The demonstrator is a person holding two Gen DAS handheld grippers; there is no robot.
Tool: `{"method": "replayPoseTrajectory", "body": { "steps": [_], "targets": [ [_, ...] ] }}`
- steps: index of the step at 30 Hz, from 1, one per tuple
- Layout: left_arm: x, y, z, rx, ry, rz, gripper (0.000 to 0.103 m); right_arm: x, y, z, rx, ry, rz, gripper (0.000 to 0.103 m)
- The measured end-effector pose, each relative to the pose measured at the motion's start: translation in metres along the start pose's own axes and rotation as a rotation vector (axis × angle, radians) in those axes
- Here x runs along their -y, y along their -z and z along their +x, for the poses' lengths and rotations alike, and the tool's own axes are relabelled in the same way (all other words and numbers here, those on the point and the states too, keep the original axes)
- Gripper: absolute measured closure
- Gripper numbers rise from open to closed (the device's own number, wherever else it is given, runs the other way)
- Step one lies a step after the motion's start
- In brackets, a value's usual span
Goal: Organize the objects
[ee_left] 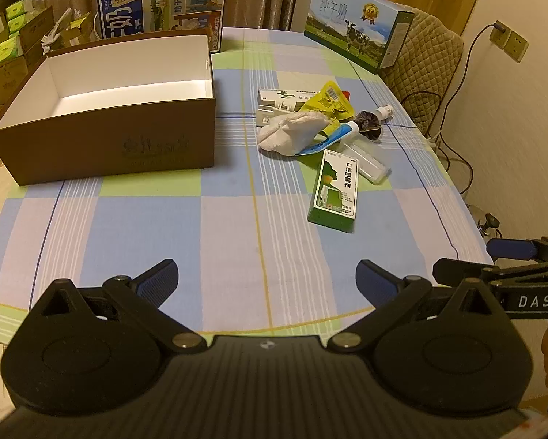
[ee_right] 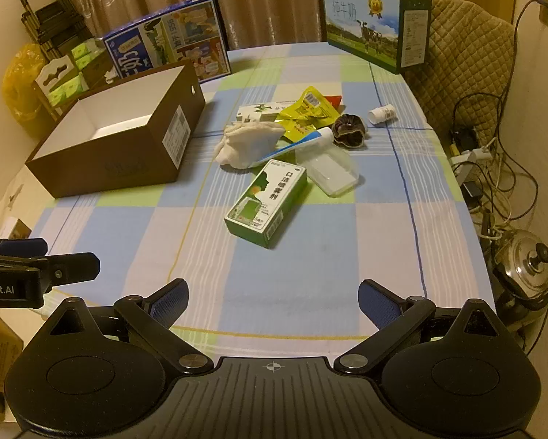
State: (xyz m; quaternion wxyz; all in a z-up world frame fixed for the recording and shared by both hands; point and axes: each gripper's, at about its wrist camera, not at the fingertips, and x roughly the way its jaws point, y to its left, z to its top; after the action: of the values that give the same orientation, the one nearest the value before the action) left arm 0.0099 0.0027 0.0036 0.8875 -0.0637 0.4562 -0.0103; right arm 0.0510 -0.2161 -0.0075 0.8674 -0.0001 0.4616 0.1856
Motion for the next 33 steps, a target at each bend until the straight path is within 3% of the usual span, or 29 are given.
{"method": "replayPoseTrajectory", "body": {
  "steps": [21,33],
  "targets": [
    [0.02,-0.019,0.012,0.009,0.001,0.004,0.001,0.025,-0.017,0.007,0.012,-0.011,-0.005,0.006],
    [0.049,-0.03,0.036,0.002,0.012,0.034,0.001,0.063,-0.026,0.01,0.012,-0.009,0.014,0.006]
  ]
}}
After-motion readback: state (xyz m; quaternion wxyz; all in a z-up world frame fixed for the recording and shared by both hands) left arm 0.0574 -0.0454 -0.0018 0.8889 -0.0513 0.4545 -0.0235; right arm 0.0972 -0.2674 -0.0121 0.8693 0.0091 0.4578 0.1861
